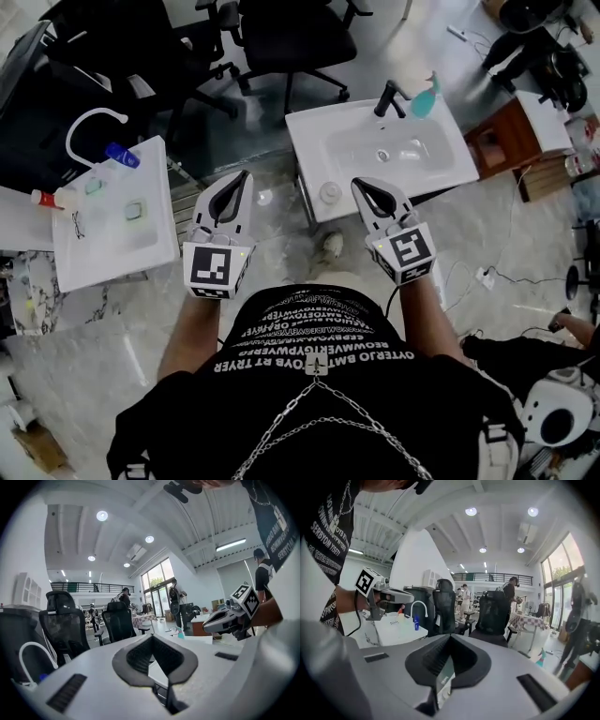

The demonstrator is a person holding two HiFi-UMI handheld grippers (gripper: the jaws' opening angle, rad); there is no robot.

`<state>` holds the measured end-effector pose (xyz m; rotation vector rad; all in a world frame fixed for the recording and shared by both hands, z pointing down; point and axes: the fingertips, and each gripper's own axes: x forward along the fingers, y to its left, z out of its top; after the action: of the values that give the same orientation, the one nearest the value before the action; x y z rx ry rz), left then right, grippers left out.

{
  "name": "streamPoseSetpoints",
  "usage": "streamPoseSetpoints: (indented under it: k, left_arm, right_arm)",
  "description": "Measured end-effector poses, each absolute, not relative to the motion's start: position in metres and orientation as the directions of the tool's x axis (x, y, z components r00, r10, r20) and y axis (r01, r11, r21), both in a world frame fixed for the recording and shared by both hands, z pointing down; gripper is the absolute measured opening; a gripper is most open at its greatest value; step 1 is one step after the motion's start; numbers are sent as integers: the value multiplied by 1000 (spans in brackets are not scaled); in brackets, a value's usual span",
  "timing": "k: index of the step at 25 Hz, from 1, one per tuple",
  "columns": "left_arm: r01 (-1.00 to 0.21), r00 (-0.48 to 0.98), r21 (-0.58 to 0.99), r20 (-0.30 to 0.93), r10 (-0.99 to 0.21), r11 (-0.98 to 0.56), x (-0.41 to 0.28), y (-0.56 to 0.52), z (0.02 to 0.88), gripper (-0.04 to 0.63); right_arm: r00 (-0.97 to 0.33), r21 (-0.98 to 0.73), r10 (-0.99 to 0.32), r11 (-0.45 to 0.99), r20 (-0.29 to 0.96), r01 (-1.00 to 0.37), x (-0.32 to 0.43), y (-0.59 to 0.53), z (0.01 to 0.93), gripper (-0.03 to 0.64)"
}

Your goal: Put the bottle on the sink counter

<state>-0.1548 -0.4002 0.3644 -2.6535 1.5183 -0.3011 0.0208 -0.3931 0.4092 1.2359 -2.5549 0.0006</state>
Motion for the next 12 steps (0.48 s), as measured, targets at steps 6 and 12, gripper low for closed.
streamPoseSetpoints:
  k: [6,12]
  left_arm:
    - [-828,522,-159,133,-843,-538,-164,-373,361,6]
    - [-797,565,-171,125,-815,-579,-158,-356,361,6]
  right_arm:
    - [-575,148,-772,624,272,-767,7,-363,386,-5]
    - [-561,231,-793,607,239,-760,4,-342,354,-5]
